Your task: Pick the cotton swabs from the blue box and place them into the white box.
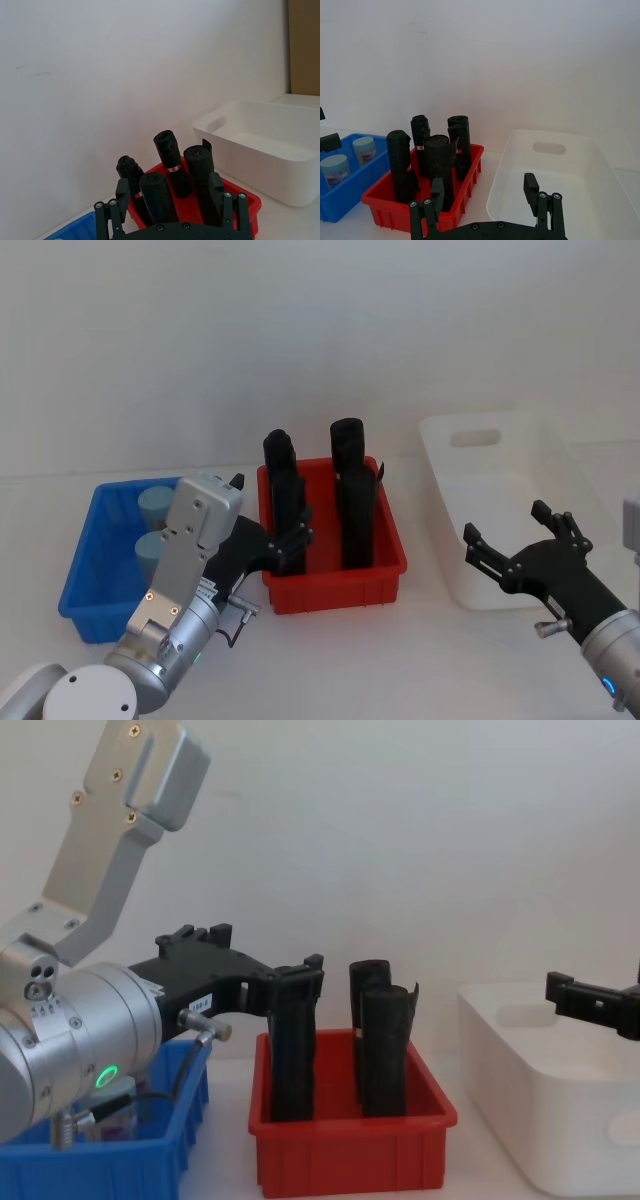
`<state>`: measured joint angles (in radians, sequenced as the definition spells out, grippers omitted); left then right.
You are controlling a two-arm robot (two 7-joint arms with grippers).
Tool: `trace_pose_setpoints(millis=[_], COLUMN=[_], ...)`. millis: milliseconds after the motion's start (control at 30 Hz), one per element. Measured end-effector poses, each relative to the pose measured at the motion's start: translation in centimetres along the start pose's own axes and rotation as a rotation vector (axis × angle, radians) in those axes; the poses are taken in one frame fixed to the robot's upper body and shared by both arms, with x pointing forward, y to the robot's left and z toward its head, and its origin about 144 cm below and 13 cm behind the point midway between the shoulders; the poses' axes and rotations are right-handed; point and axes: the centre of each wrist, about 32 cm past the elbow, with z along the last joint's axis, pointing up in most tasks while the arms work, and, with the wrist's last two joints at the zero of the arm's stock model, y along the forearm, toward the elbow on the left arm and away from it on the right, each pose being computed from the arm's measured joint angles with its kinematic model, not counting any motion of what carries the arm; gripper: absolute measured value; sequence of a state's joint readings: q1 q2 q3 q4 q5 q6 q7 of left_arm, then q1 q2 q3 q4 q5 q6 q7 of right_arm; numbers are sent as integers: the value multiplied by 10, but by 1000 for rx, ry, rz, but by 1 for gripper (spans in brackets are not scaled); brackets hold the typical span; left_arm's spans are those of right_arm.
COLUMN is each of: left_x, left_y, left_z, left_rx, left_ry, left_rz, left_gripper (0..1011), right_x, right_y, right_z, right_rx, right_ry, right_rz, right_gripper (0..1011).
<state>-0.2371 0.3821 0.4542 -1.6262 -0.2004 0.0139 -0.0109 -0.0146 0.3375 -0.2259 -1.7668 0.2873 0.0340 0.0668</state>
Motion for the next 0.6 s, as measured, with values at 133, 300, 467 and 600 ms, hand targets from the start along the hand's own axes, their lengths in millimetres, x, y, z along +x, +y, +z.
trace_pose_setpoints(millis=[133,300,467,600], left_x=[0,0,0,0], left_y=[0,0,0,0], left_z=[0,0,0,0], left_rx=[0,0,0,0], left_ry=[0,0,0,0], left_rz=[0,0,0,0], left_gripper=[1004,1004,1004,1004], right_x=[0,0,0,0], right_y=[0,0,0,0], right_z=[0,0,0,0], right_rx=[0,0,0,0], right_ry=[0,0,0,0], right_rz=[0,0,0,0], right_gripper=[1002,1002,1002,1002])
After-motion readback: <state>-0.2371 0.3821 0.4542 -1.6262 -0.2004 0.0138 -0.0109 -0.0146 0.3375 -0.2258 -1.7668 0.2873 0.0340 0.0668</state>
